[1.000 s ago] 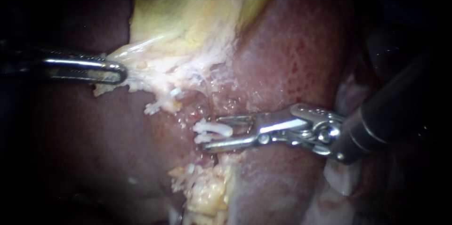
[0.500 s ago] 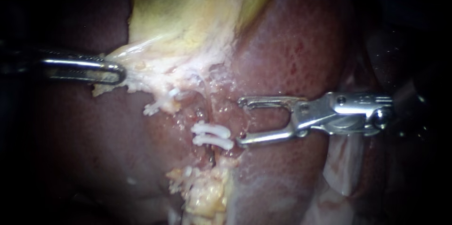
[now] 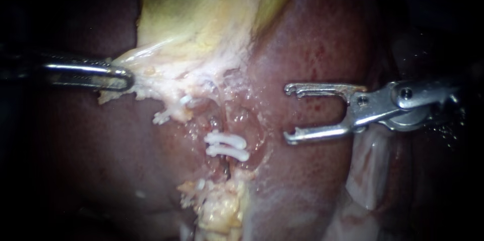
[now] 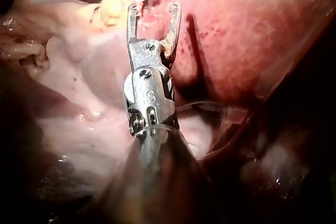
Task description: Going back second clip right tube
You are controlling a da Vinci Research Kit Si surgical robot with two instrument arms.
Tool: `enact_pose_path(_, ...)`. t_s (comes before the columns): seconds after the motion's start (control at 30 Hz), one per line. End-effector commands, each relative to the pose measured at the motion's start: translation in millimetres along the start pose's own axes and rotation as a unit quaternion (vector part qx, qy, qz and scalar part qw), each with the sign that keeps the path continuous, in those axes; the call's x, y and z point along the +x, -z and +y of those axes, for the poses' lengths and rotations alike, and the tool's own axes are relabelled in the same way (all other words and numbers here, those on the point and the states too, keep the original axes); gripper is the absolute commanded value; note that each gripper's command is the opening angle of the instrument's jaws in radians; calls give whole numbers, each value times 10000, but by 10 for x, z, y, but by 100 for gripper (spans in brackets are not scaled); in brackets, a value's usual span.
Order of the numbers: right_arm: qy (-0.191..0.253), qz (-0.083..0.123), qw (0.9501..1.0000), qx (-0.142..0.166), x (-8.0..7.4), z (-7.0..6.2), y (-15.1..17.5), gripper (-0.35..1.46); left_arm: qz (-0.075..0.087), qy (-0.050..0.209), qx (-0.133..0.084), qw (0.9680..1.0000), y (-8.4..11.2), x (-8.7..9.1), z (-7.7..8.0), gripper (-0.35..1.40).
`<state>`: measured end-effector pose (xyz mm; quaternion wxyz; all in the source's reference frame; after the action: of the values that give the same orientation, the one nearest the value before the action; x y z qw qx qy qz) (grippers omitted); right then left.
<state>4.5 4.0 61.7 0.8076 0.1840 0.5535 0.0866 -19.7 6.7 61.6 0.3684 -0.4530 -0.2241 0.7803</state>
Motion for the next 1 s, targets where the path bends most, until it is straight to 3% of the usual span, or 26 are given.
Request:
enact_pose_path(0.03, 17, -1, 10000, 7, 0, -1, 0, 50, -1, 0, 6, 10000, -1, 0, 0, -35)
enact_pose_path(0.33, 51, 0, 10000, 17, -1, -2, 3, 50, 4, -8, 19, 10000, -11, -3, -2, -35)
enact_pose_path(0.8, 57, -14, 10000, 28, -3, -3, 7, 50, -14, -52, -56, 10000, -56, -16, -12, -35)
enact_pose_path(1.0, 88, -13, 10000, 32, -3, -4, 8, 50, -18, -58, -70, 10000, -59, -18, -14, -35)
